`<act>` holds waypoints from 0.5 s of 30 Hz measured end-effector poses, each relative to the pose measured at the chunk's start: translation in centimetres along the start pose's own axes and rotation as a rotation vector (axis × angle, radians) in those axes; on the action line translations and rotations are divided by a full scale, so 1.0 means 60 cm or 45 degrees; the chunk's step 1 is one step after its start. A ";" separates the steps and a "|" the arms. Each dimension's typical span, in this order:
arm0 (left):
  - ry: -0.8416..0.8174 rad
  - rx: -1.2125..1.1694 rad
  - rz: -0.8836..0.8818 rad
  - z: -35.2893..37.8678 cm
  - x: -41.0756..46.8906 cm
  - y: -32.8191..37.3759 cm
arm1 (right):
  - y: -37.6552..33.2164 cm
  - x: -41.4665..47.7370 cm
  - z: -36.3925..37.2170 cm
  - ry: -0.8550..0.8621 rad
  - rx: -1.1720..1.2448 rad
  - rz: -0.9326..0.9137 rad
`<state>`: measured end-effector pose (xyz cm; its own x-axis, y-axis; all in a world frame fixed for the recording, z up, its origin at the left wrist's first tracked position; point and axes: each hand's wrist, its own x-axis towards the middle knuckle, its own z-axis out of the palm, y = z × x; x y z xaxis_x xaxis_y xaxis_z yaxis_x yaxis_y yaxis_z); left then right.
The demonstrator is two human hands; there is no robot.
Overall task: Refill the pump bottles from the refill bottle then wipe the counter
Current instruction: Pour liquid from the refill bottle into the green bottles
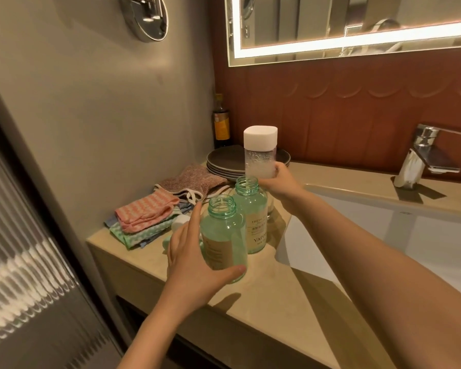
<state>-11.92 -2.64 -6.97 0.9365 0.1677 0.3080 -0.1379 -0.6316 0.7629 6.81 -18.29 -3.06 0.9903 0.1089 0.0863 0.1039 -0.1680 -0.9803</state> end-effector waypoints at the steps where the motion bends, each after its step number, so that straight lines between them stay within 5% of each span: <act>1: -0.003 -0.002 0.006 0.001 -0.002 0.003 | 0.005 0.001 0.001 0.023 0.004 0.008; 15: 0.251 -0.252 0.071 -0.004 -0.012 0.042 | 0.009 -0.074 -0.068 0.394 0.023 -0.042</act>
<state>-13.01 -4.16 -5.16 0.8474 0.2930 0.4428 -0.2660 -0.4875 0.8316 2.83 -22.85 -3.24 0.9677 -0.1901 0.1654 0.1376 -0.1513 -0.9789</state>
